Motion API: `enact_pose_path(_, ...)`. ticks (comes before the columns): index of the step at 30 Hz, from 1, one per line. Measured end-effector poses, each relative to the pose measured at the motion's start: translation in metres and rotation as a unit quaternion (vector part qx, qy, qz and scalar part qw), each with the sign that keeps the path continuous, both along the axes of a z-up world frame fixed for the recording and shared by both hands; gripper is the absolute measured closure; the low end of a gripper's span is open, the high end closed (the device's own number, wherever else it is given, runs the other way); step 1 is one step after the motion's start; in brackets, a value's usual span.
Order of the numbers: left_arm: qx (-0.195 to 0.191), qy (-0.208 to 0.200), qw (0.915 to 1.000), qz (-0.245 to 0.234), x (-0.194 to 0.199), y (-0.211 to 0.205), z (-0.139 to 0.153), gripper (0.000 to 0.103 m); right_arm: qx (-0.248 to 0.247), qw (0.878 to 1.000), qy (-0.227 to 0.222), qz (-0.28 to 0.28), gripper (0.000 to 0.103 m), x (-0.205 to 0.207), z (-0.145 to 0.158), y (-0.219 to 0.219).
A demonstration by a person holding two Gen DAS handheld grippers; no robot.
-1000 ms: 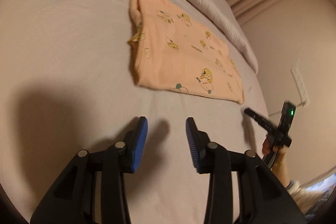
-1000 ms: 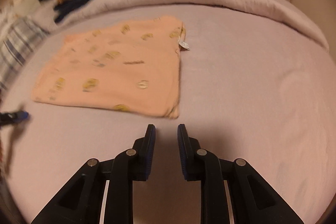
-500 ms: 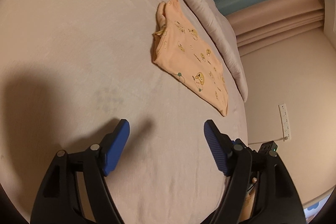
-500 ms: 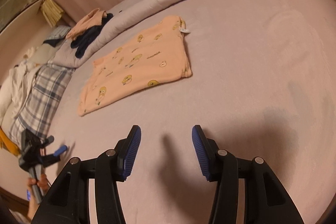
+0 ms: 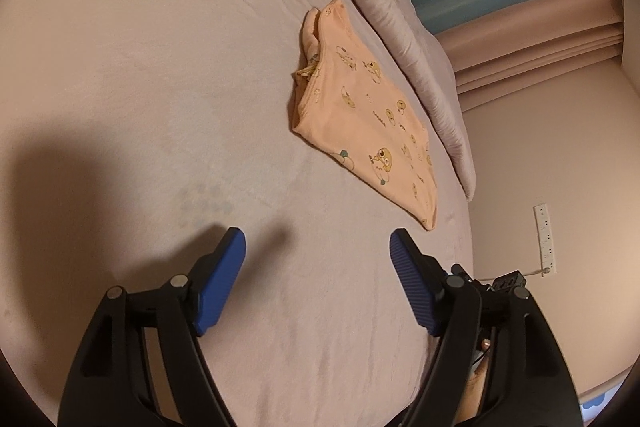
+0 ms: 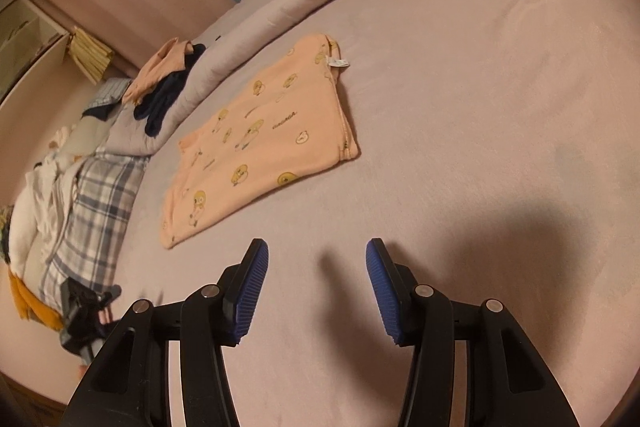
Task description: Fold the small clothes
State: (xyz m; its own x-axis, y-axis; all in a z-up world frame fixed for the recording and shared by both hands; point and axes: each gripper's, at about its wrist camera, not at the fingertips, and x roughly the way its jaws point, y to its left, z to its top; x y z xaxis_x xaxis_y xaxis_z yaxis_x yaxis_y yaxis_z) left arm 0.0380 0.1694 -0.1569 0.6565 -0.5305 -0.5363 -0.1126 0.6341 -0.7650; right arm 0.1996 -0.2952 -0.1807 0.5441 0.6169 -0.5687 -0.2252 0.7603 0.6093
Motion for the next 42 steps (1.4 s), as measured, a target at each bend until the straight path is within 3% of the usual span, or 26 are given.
enact_pose_path(13,-0.042,0.006,0.9986,-0.033,0.050,-0.015,-0.012,0.028,-0.031,0.998,-0.021,0.044,0.052,0.009,0.007,0.025)
enact_pose_path(21,-0.063,0.003,0.9969,-0.047,0.110,-0.018,-0.014,0.028,-0.029,0.997,-0.029,0.070,0.052,0.012,0.011,0.044)
enact_pose_path(30,-0.061,0.003,0.9971,-0.046,0.165,-0.015,-0.006,0.028,-0.037,0.994,-0.035,0.092,0.052,0.016,0.010,0.062)
enact_pose_path(36,-0.105,0.003,0.9938,-0.037,0.187,0.005,-0.006,0.029,-0.048,0.991,-0.050,0.110,0.052,0.022,0.017,0.077)
enact_pose_path(38,-0.134,0.000,0.9903,-0.038,0.186,0.012,-0.005,0.029,-0.052,0.991,-0.057,0.111,0.052,0.024,0.020,0.081)
enact_pose_path(42,-0.150,-0.006,0.9873,-0.052,0.181,0.023,-0.007,0.029,-0.039,0.991,-0.061,0.116,0.052,0.028,0.023,0.085)
